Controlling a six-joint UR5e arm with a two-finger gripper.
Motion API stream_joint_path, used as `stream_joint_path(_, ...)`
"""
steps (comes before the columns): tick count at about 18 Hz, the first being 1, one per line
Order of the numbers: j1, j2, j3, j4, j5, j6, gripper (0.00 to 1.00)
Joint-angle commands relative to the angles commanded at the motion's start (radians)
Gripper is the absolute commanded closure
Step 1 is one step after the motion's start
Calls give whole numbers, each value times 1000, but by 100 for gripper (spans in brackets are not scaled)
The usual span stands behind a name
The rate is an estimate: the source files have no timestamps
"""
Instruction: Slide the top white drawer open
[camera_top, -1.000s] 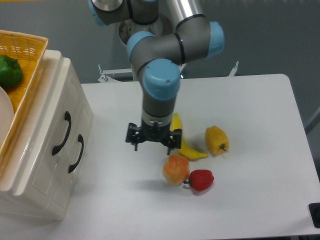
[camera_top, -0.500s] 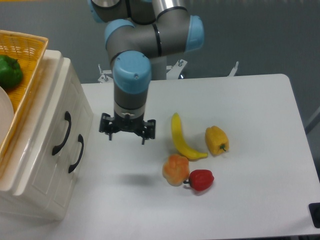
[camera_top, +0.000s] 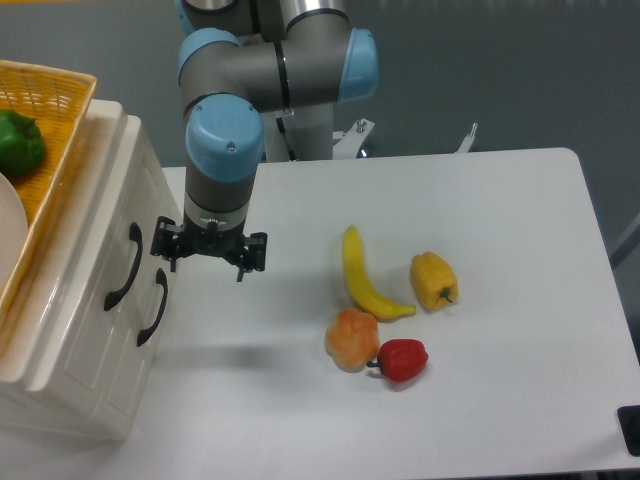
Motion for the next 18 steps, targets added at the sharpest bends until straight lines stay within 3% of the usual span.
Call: stream_joint_path(18,-11,-6,23,-6,-80,-3,0)
